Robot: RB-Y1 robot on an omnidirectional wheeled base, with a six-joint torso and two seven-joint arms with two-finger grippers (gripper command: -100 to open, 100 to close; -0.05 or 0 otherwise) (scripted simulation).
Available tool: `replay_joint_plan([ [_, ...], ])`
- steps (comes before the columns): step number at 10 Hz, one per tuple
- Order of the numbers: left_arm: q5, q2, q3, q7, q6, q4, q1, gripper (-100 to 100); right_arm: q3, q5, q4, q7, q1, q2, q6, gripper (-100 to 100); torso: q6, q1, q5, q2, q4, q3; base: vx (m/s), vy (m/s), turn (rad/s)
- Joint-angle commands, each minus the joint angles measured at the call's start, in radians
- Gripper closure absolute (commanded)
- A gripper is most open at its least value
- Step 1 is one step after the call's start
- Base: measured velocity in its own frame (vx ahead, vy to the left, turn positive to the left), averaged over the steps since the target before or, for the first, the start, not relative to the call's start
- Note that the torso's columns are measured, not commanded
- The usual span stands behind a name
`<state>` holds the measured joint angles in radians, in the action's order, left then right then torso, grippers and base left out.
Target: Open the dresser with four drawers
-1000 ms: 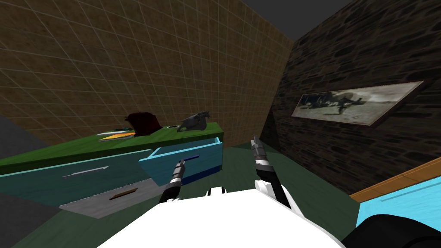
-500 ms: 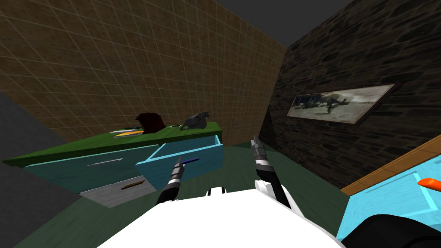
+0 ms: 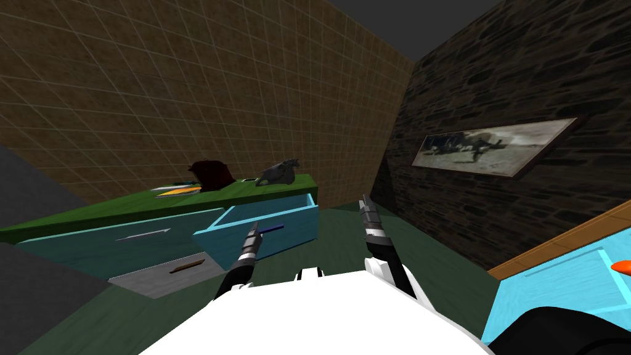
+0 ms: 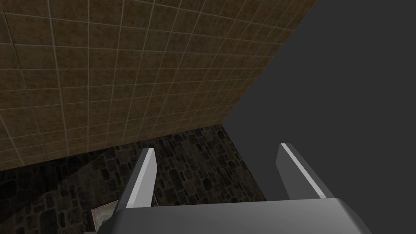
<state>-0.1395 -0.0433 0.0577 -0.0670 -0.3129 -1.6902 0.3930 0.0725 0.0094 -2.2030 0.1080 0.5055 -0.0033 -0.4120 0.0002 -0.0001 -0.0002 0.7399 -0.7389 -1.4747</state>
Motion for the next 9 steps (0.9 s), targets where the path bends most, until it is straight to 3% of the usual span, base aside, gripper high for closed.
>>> replay_joint_plan([
  [1,-0.008,-0.005,0.004,0.0,0.061,-0.076,0.019,-100,0.0,0.0,0.0,0.0,0.0,0.0,0.0,0,-0.001,-0.001,-0.002,0.001,-0.002,0.0,-0.004,-0.009,-0.007],
  [2,-0.011,-0.007,0.005,0.0,0.081,-0.1,0.026,-100,0.0,0.0,0.0,0.0,0.0,0.0,0.0,0,-0.001,-0.002,-0.003,0.003,-0.003,0.001,-0.002,-0.011,-0.003],
  [3,-0.008,-0.003,0.001,0.0,0.072,-0.078,0.029,-100,0.0,0.0,0.0,0.0,0.0,0.0,0.0,0,-0.001,-0.004,-0.005,0.004,-0.005,0.001,0.0,0.0,0.0],
  [4,-0.009,-0.003,0.001,-0.001,0.08,-0.08,0.03,0,0.0,0.0,0.0,0.0,0.0,0.0,0.0,0,-0.001,-0.004,-0.003,0.004,-0.004,0.002,0.0,0.0,0.0],
  [9,-0.009,-0.002,0.0,0.0,0.085,-0.073,0.035,0,0.0,0.0,0.0,0.0,0.0,0.0,0.0,0,0.0,-0.001,0.0,-0.001,0.0,-0.001,0.0,0.0,0.0],
])
